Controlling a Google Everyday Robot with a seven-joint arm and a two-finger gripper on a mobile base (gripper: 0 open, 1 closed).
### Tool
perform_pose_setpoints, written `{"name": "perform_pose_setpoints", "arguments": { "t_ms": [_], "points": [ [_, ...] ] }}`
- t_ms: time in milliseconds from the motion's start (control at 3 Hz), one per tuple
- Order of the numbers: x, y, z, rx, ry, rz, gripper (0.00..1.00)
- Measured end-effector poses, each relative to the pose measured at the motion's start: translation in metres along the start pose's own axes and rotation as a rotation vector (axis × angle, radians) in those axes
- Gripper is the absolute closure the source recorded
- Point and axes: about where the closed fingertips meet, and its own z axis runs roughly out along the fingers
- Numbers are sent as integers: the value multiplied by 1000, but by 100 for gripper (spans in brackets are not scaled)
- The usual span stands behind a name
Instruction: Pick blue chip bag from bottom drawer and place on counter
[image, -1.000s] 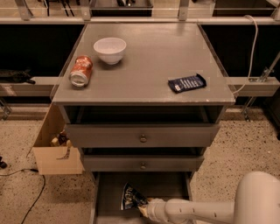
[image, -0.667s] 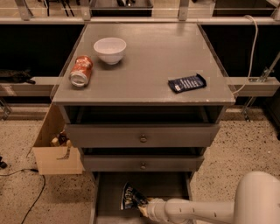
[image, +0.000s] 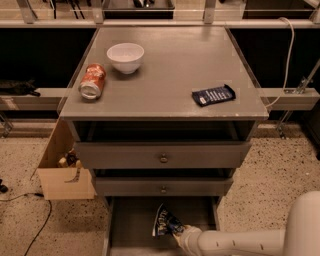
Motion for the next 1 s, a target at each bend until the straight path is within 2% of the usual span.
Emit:
{"name": "perform_pose_setpoints", "arguments": {
  "t_ms": [333,667,1000],
  "points": [
    [-9,-32,-113,184,-21,-45,100],
    [-2,-32,-200,285,-31,-79,100],
    [-6,-39,-232,330,-24,-126,100]
  ]
}}
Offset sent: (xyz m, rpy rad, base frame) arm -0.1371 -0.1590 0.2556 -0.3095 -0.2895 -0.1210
